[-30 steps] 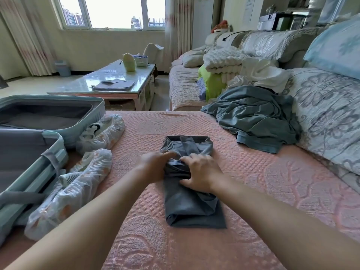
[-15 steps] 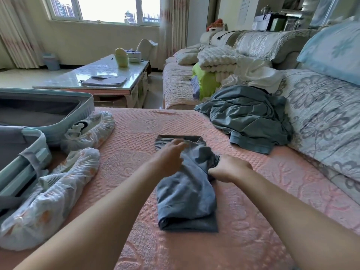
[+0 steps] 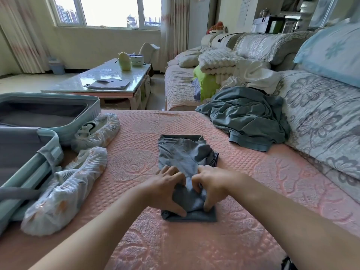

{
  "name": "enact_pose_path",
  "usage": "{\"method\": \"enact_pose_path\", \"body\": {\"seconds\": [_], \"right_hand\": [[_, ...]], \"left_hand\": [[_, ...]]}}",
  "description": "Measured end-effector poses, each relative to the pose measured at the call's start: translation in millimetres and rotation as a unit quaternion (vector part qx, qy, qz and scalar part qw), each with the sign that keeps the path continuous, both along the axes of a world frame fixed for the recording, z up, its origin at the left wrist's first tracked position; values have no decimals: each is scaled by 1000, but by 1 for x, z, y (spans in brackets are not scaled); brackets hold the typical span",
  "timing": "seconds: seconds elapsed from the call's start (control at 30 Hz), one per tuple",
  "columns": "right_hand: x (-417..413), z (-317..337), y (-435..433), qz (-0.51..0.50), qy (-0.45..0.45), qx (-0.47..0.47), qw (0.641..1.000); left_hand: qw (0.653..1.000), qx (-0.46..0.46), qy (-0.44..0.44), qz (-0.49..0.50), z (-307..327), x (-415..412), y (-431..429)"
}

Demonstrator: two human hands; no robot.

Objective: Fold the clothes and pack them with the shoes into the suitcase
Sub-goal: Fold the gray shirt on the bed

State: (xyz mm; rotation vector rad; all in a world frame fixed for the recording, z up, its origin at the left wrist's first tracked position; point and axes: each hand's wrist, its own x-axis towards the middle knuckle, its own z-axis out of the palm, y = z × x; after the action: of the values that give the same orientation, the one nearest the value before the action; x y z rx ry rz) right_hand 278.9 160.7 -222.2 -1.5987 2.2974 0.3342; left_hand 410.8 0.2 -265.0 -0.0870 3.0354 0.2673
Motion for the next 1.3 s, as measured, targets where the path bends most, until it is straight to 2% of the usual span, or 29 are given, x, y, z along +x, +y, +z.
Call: {"method": "enact_pose_path", "body": {"seconds": [0.07,0.13,0.23,0.33,0.37,0.43,0.5,0.57,0.6,0.67,0.73,0.8,0.9,1.03,1.13,1.23,1.3], "right_hand": [[3,-2,-2,38,53,-33,997],[3,2,-3,28,55,-57,996],[0,9,-3,-36,-66,-9,997],[-1,5,-4,-64,-169,53,982],[-3,3,-5,-79,-192,35,977],[-14,2,-14,-125,-212,-64,967],[-31,2,-25,-154,-143,-188,959],[-50,-4,-36,-193,-70,-277,939],[-61,-10,-42,-217,-60,-305,926],[-79,-23,-54,-244,-56,-329,911],[-92,-33,-66,-244,-36,-308,919],[-101,-41,-79,-234,-2,-273,933],[-112,-50,-95,-220,59,-249,941],[-134,-50,-102,-192,84,-311,927],[-148,-55,-102,-186,106,-299,930],[-154,-68,-99,-217,81,-264,936],[-158,-72,-94,-247,16,-278,928]], "left_hand": [[1000,-12,-10,-27,-2,3,2],[999,28,-10,-31,2,5,2],[993,75,-86,-11,12,8,0],[980,105,-169,-10,17,6,-2],[975,128,-183,0,20,5,-3],[967,182,-174,32,26,-2,-8],[979,174,-85,56,28,-14,-18],[988,115,42,98,25,-28,-31],[985,86,88,121,21,-34,-38],[979,37,143,143,11,-47,-51],[975,14,164,146,-2,-61,-62],[971,23,168,170,-11,-77,-69],[973,30,123,194,-22,-103,-75],[978,40,60,198,-35,-125,-89],[975,36,43,215,-48,-124,-104],[977,21,0,211,-53,-119,-112],[977,-6,-29,209,-47,-121,-111]]}}
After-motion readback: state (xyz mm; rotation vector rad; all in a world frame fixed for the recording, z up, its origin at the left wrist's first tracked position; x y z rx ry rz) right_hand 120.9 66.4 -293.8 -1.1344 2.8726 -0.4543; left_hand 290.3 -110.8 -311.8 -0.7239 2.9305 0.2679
